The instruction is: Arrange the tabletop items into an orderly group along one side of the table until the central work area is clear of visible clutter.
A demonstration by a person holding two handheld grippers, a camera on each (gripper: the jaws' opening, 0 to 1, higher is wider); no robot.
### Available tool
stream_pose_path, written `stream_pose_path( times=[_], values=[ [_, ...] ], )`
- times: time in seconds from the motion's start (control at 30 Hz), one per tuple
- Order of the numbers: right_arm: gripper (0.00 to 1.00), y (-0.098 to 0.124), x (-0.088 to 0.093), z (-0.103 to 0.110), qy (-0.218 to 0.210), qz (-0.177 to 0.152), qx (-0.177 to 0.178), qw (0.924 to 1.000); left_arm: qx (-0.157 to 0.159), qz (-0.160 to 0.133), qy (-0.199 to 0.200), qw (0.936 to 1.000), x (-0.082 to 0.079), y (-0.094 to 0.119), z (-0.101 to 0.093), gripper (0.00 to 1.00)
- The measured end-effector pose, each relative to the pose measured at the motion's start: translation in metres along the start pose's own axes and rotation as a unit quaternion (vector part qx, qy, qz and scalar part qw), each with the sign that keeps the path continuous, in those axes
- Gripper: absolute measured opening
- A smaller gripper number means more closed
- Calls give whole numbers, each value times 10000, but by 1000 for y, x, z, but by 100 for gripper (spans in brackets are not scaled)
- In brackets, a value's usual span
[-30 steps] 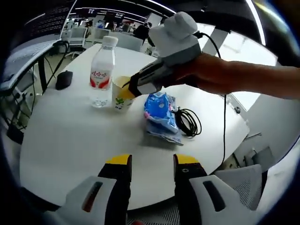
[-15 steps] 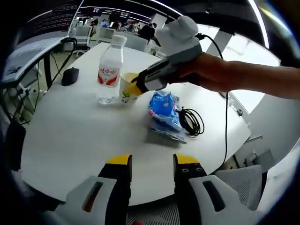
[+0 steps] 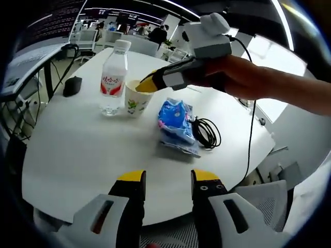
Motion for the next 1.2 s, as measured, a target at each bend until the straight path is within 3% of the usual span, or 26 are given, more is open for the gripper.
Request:
stream_pose_path(
  times=[0.17,0.4,0.63,0.83,1.03,1.2],
  values=[
    [14,20,4,0,-193,-154,131,9996,11,49,-45,10000,4,1,-3,33],
    [14,44,31,-5,-569,-225,325,9976,10,67,-26,10000,9,1,-6,33],
    [14,76,53,-14,-1129,-396,664,9906,45,146,-80,9999,14,1,-11,33],
    [13,98,92,-16,-1497,-329,893,9841,61,188,-96,9998,18,1,-13,33],
    [14,120,144,-7,-1797,-80,1028,9783,64,233,-135,9996,20,2,-13,33],
    [14,128,171,2,-1997,47,1085,9738,71,220,-160,9996,16,0,-15,32]
  ],
)
Point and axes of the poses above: the point that each gripper's makers call its tool centre point, and the gripper's own axes: y roughly backward along the fingers, z roughly to its left, x roughly out of its underside, the point moved 1 cm from there along y, roughly backward along the fingers, and after that the axes turned 5 degrees about y, right-handed, at the moved point
